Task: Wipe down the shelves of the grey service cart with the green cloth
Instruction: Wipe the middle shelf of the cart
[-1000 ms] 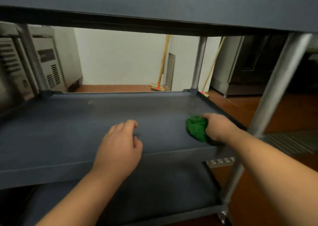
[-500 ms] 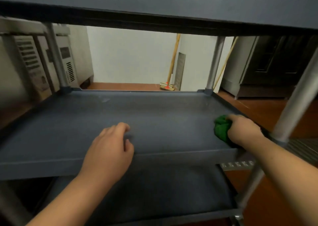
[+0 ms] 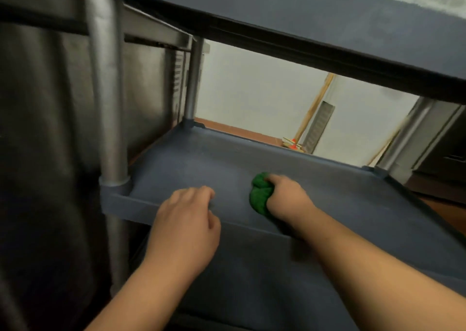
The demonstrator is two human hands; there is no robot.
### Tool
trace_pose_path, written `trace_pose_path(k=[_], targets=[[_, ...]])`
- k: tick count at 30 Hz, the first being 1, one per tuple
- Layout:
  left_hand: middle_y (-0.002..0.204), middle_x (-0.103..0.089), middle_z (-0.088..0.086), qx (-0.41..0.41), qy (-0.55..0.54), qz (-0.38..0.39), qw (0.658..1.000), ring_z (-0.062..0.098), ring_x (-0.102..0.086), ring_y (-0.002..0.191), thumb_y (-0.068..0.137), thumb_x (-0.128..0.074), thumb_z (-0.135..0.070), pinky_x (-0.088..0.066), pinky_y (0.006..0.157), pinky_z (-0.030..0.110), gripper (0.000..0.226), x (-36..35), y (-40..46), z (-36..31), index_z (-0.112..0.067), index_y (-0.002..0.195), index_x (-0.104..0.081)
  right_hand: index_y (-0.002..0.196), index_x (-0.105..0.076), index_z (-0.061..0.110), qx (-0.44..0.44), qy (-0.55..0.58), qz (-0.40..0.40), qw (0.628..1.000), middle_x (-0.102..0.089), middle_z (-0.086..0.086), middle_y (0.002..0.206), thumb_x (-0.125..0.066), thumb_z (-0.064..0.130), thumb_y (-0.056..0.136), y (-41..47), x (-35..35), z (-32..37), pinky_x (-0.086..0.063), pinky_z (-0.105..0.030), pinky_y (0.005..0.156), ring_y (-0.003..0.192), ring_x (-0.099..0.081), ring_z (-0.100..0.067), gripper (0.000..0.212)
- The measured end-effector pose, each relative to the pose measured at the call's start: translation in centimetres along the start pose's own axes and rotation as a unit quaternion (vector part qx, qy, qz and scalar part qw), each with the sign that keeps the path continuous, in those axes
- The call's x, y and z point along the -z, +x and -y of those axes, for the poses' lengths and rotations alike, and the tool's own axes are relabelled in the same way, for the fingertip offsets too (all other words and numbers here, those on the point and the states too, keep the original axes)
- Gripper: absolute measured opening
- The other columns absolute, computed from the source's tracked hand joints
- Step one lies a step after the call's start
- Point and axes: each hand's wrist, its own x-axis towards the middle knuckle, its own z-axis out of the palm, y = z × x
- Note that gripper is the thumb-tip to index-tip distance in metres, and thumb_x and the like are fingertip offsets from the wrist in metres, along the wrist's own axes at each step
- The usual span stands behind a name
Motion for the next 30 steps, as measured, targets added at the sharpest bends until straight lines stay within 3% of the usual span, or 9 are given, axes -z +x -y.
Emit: trace_pose_path(k=[9, 16, 21, 26, 30], targets=[[0.109, -0.063, -0.003, 0.050, -0.039, 0.003, 0.998, 0.020, -0.054, 0.109, 0.080, -0.054, -0.020, -0.044, 0.094, 0.035, 0.036, 4.6, 2.4, 6.2, -0.026, 0.115, -0.057, 0.128, -0.057, 0.027, 0.159, 0.016, 0.039, 0.986, -0.060, -0.007, 0.126, -0.060, 0.031, 0.076, 2.0, -4.4, 16.8, -0.048, -0.045, 0.099, 0.115, -0.058, -0.032, 0.052], [0.109, -0.057, -0.001, 0.094, -0.050, -0.055, 0.993, 0.022, -0.053, 0.107, 0.080, -0.057, -0.014, -0.046, 0.089, 0.039, 0.033, 3.9, 2.1, 5.8, -0.025, 0.111, -0.051, 0.120, -0.060, 0.033, 0.298, 0.001, 0.002, 0.954, -0.063, -0.001, 0.120, -0.067, 0.032, 0.075, 2.9, -6.2, 19.7, -0.049, -0.044, 0.093, 0.112, -0.058, -0.027, 0.046], [0.105, -0.060, 0.001, 0.072, -0.004, -0.025, 0.997, 0.023, -0.055, 0.105, 0.078, -0.057, -0.014, -0.047, 0.089, 0.039, 0.034, 2.6, 1.2, 3.8, -0.025, 0.109, -0.050, 0.129, -0.055, 0.026, 0.242, -0.019, -0.030, 0.970, -0.056, -0.008, 0.121, -0.055, 0.022, 0.084, 2.6, -4.4, 14.0, -0.045, -0.042, 0.094, 0.115, -0.050, -0.033, 0.045], [0.113, -0.059, -0.003, 0.046, 0.014, -0.020, 0.999, 0.019, -0.051, 0.112, 0.082, -0.054, -0.017, -0.044, 0.093, 0.035, 0.034, -0.9, 2.4, -3.4, -0.026, 0.115, -0.050, 0.141, -0.048, 0.029, 0.136, -0.039, 0.026, 0.990, -0.051, -0.008, 0.136, -0.049, 0.013, 0.088, 3.9, 1.1, -0.3, -0.047, -0.044, 0.099, 0.123, -0.050, -0.031, 0.056], [0.114, -0.058, -0.003, 0.020, 0.001, 0.017, 1.000, 0.017, -0.051, 0.113, 0.086, -0.050, -0.019, -0.046, 0.092, 0.035, 0.032, -6.1, 4.2, -11.9, -0.026, 0.117, -0.050, 0.133, -0.052, 0.032, 0.074, -0.044, 0.021, 0.996, -0.053, -0.004, 0.130, -0.050, 0.011, 0.084, 3.2, 4.1, -12.5, -0.049, -0.046, 0.096, 0.118, -0.053, -0.031, 0.054]])
